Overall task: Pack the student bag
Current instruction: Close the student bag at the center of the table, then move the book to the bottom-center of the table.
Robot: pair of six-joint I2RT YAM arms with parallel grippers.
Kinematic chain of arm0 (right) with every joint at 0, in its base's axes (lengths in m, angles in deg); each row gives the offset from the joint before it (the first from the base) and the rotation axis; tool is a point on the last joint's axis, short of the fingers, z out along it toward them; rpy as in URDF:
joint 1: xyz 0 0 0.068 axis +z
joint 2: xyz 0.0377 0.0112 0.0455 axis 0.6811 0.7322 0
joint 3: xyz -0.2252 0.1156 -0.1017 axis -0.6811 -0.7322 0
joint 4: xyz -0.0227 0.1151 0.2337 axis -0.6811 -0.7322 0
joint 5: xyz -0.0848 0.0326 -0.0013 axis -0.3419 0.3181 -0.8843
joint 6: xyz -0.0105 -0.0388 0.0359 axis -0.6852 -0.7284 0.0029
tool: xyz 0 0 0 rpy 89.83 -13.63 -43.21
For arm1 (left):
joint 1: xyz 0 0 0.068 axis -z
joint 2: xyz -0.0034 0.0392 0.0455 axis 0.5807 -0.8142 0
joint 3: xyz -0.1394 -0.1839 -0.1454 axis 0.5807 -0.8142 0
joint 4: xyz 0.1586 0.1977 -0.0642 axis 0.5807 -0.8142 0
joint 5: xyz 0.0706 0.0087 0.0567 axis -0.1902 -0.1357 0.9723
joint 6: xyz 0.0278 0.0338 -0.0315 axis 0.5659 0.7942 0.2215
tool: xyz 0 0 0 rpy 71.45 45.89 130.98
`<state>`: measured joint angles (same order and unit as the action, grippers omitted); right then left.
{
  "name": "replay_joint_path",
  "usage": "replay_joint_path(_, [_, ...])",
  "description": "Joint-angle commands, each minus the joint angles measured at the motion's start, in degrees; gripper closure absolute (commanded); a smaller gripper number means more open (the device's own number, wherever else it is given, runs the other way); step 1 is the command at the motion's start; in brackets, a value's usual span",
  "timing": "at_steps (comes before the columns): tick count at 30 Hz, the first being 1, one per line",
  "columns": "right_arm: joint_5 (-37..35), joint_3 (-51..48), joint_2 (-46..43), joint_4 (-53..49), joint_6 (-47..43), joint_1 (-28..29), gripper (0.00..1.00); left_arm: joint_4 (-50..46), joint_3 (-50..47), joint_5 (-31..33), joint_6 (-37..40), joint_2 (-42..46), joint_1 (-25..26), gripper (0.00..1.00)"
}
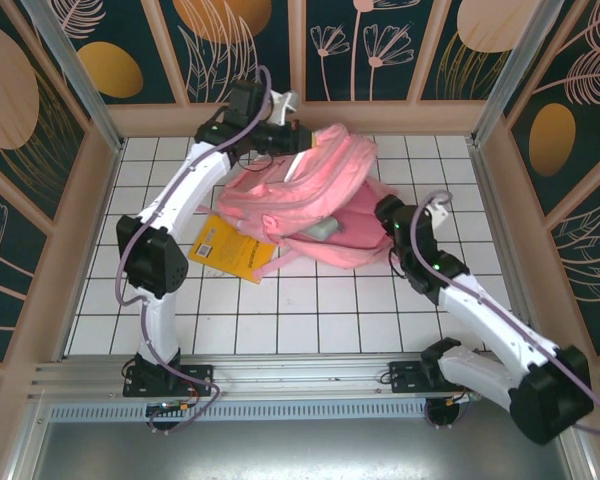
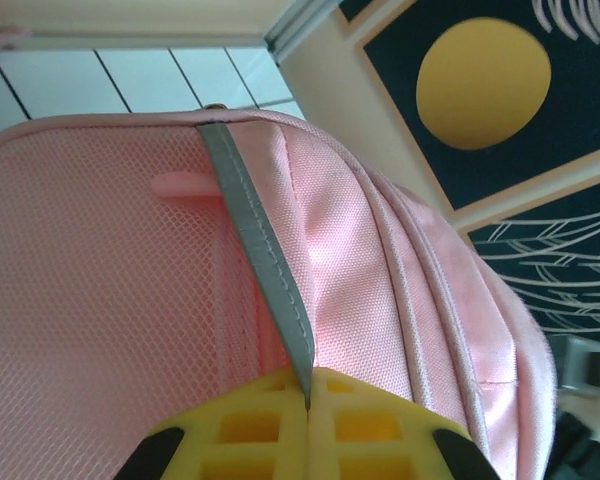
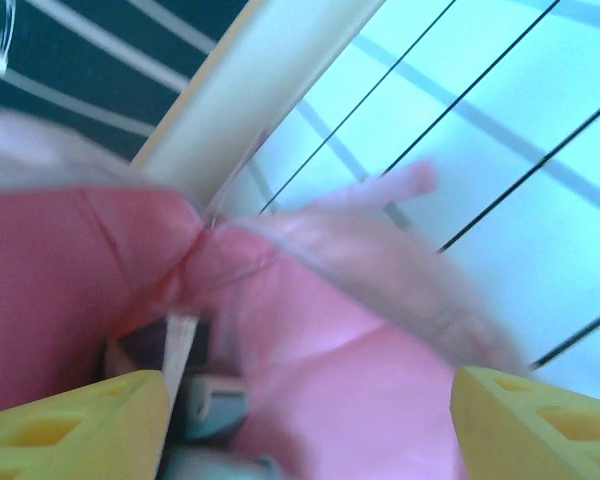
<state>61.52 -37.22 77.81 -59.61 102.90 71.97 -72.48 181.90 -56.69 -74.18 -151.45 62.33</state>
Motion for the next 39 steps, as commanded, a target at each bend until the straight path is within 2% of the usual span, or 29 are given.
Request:
replay_joint_path(1, [-11.3, -0.8, -5.7, -6.8, -0.1, -0.2, 0.26, 2.1, 3.9, 3.3, 0.1, -5.2, 3.4, 0.85])
replay_joint_path(4, [-11.3, 0.2, -8.9, -7.3, -3.0, -0.1, 0.27, 0.1, 6.3, 5.0, 0.3, -7.6, 5.2, 0.67])
replay_joint_path(8, [-5.5, 2.4, -9.7, -5.0, -11.4, 0.9, 0.26, 0.3, 1.7, 10.7, 0.2, -2.6, 5.1, 0.49])
replay_joint_path(11, [0.1, 3.1, -8.8, -2.2, -17.2, 2.5, 0.26, 0.5, -5.0, 17.9, -0.1, 4.6, 4.6, 0.44])
replay_joint_path(13, [4.1, 3.0, -8.1, -0.5, -19.9, 4.2, 0.25, 2.3, -13.3, 20.8, -2.0, 11.6, 2.4, 0.40])
replay_joint_path(18, [14.1, 2.5, -5.8, 3.1, -24.0, 6.6, 0.28, 4.8, -35.8, 28.5, -8.9, 26.8, -7.6, 0.37])
replay_joint_path(21, [17.4, 2.5, -3.9, 4.4, -25.0, 7.8, 0.29, 6.3, -46.6, 30.1, -13.4, 31.0, -14.4, 0.40])
replay_joint_path(24, [20.5, 1.9, -3.3, 5.8, -25.4, 8.7, 0.33, 8.5, -53.6, 28.3, -17.1, 30.6, -19.0, 0.54])
replay_joint_path(27, [21.6, 1.8, -3.5, 5.5, -25.2, 8.9, 0.40, 10.2, -56.6, 28.2, -18.5, 27.0, -19.8, 0.76])
replay_joint_path(29, [22.0, 1.9, -3.9, 5.0, -25.1, 8.9, 0.42, 10.3, -56.6, 27.6, -19.9, 23.1, -19.9, 0.96])
replay_joint_path(30, [21.9, 1.9, -4.1, 4.8, -25.1, 9.0, 0.42, 9.8, -56.1, 26.8, -20.6, 20.6, -19.8, 1.00])
replay_joint_path(34, [21.8, 1.1, -5.3, 4.9, -25.0, 9.1, 0.43, 9.0, -56.0, 24.9, -22.6, 13.3, -19.8, 1.00])
replay_joint_path(39, [21.9, 0.4, -5.4, 4.8, -24.6, 9.1, 0.43, 11.6, -62.3, 27.1, -23.9, 14.9, -19.6, 1.00])
